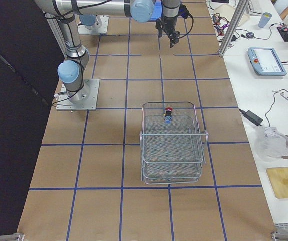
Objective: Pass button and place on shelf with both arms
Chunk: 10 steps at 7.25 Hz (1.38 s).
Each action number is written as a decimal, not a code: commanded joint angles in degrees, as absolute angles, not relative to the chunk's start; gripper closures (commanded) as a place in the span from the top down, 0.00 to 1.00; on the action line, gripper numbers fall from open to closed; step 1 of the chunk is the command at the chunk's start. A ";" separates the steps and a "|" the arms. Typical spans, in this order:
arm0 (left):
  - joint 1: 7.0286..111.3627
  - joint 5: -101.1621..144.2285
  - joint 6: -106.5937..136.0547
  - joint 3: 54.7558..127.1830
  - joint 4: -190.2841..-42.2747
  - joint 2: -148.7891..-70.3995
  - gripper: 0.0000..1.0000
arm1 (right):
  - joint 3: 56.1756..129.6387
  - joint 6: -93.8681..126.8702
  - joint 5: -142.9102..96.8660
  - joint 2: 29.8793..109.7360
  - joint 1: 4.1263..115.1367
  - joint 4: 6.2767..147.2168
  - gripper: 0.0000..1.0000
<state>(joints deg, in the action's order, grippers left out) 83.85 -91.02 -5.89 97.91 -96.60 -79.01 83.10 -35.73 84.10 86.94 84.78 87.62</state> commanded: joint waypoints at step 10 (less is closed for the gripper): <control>83.59 -91.23 -6.15 98.44 -96.59 -79.71 1.00 | 87.54 4.74 86.35 91.93 88.06 89.12 1.00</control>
